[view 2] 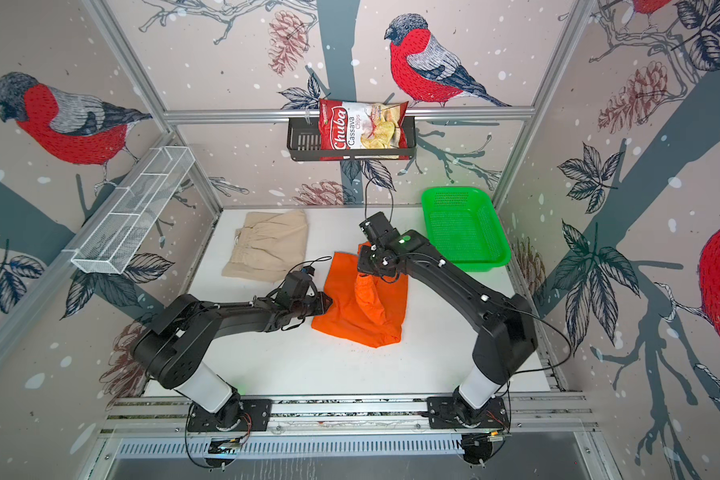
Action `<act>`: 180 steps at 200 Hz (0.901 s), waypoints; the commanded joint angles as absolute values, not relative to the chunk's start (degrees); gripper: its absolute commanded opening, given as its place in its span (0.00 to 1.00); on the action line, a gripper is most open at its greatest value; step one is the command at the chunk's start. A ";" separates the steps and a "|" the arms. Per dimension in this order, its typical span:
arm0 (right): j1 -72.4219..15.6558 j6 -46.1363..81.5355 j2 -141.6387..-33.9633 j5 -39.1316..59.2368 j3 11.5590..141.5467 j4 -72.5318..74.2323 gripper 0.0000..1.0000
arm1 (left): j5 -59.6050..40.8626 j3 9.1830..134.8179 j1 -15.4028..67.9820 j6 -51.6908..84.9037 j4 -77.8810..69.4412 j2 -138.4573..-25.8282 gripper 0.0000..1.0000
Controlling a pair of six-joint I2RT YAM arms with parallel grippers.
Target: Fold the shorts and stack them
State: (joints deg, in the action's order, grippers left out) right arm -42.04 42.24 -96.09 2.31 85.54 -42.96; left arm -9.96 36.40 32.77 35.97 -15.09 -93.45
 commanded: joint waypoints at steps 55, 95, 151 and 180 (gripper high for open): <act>-47.72 43.23 -116.53 11.63 95.30 -28.92 0.57 | -11.36 34.32 29.21 39.87 -8.09 -84.69 0.48; -45.36 43.08 -106.47 11.03 89.39 -23.68 0.64 | -15.07 29.62 22.65 43.69 -9.47 -74.12 0.67; -40.11 48.05 -94.19 17.52 64.67 -8.57 0.48 | -24.60 26.72 20.82 47.01 -22.84 -73.11 0.80; -40.39 48.02 -98.34 20.99 62.09 -2.87 0.32 | -30.77 28.10 20.76 45.68 -26.41 -79.92 0.82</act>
State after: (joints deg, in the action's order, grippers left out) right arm -40.03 46.81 -95.74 16.16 63.22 -11.94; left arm -23.83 27.11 20.88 46.19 -19.86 -75.81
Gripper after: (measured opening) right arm 0.359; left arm 0.811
